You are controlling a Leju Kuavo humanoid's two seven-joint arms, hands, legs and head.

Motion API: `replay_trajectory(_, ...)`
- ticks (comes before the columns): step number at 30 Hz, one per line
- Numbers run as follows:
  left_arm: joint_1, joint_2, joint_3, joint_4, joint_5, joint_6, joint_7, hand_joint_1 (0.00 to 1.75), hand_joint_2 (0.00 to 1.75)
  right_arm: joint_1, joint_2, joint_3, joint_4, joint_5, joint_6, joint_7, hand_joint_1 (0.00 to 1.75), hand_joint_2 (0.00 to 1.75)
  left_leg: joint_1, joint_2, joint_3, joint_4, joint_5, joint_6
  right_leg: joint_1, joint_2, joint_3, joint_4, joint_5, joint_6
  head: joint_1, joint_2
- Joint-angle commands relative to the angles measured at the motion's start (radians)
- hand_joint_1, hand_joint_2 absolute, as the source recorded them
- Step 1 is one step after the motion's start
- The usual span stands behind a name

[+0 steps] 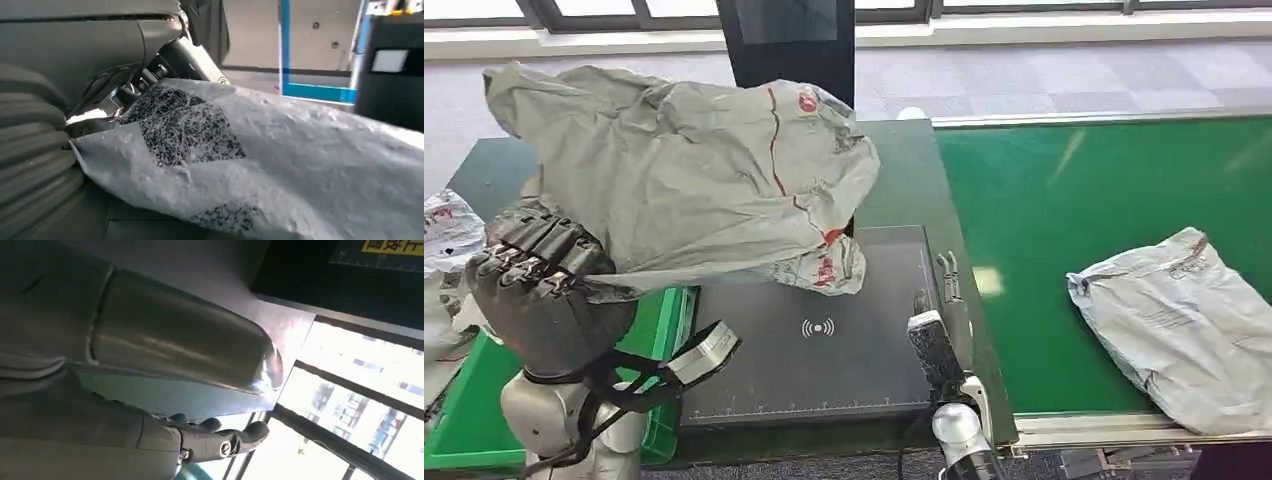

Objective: Moved the parcel from conveyor to table for the left to box.

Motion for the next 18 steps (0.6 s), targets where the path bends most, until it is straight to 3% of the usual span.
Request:
replay_trajectory(1, -0.086, -0.064, 0.100, 0.103, -0.038, -0.002, 0.069, 1.75, 1.75, -0.004, 0.005, -0.064, 0.003, 0.005, 0.019, 0.005, 0.00, 0.00, 0.000, 0.000, 0.003, -0.001, 0.000, 0.001, 0.001, -0.005, 0.004, -0.001, -0.001, -0.001, 0.000, 0.000)
replay_trajectory(11, -0.086, -0.064, 0.100, 0.103, -0.038, -0.002, 0.069, 1.75, 1.75, -0.004, 0.005, -0.064, 0.003, 0.005, 0.019, 0.005, 0.00, 0.00, 0.000, -0.002, 0.001, 0.000, 0.000, 0.001, 0.001, -0.005, 0.002, 0.000, -0.001, -0.001, 0.000, 0.000)
replay_trajectory(12, -0.082, -0.064, 0.190, 0.170, 0.016, -0.002, 0.029, 1.75, 1.75, 0.001, -0.001, -0.055, -0.005, -0.002, 0.003, 0.014, 0.00, 0.00, 0.000, -0.002, 0.000, 0.000, 0.000, 0.000, 0.001, -0.004, 0.001, 0.000, -0.001, -0.001, 0.000, 0.000)
replay_trajectory(16, -0.086, -0.064, 0.173, 0.287, -0.064, -0.002, 0.159, 1.75, 1.75, 0.017, -0.005, -0.050, -0.034, 0.001, 0.021, 0.027, 0.00, 0.00, 0.000, -0.002, 0.004, -0.002, 0.001, 0.001, 0.001, -0.006, 0.005, -0.003, -0.001, -0.001, 0.000, 0.000)
replay_trajectory(18, -0.111, -0.053, 0.238, 0.432, -0.084, -0.002, 0.234, 1.75, 1.75, 0.027, -0.009, -0.051, -0.052, 0.002, 0.023, 0.027, 0.00, 0.00, 0.000, -0.003, 0.003, -0.002, 0.001, 0.001, 0.000, -0.006, 0.005, -0.002, -0.001, -0.001, 0.000, 0.000)
